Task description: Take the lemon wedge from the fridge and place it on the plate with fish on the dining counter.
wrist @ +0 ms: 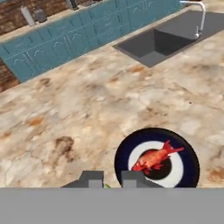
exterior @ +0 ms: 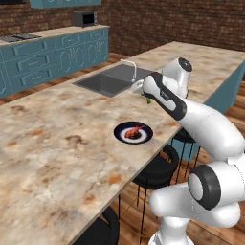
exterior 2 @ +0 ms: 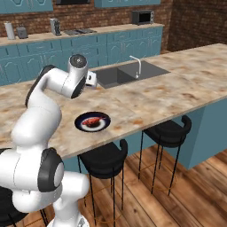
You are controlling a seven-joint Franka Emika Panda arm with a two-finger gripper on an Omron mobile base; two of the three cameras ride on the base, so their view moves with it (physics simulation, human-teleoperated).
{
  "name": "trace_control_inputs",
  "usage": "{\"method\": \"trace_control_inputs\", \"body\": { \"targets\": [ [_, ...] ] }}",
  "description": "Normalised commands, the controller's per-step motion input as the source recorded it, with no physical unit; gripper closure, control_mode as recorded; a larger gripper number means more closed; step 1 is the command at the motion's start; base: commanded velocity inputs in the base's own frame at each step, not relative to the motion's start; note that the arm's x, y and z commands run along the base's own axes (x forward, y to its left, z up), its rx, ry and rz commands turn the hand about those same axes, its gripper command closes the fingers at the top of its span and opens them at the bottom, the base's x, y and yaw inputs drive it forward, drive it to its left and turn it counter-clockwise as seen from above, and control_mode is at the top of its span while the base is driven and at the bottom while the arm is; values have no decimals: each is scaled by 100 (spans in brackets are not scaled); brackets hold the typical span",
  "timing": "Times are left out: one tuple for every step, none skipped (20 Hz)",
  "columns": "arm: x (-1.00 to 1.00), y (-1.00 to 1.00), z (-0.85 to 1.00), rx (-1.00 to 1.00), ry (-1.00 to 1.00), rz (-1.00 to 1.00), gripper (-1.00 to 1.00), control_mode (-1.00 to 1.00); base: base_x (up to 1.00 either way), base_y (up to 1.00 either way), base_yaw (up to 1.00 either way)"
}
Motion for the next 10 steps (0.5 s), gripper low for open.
{"method": "trace_control_inputs", "body": {
  "targets": [
    [10, 1, -100, -7, 47, 13, 100, -100, 0, 0, 0],
    [0, 0, -100, -6, 42, 11, 100, -100, 0, 0, 0],
    [0, 0, -100, -7, 41, 11, 100, -100, 0, 0, 0],
    [-11, 0, -100, -7, 41, 10, 100, -100, 0, 0, 0],
    [-52, 0, -100, -5, 38, 9, 100, -100, 0, 0, 0],
    [-63, 0, -92, -4, 34, 8, 100, -100, 0, 0, 0],
    [-52, 0, -79, -7, 28, 6, 100, -100, 0, 0, 0],
    [-56, 0, -74, -6, 27, 6, 100, -100, 0, 0, 0],
    [-75, 0, -74, -4, 25, 6, 100, -100, 0, 0, 0],
    [-54, 1, -57, -6, 20, 7, 100, -100, 0, 0, 0]
  ]
}}
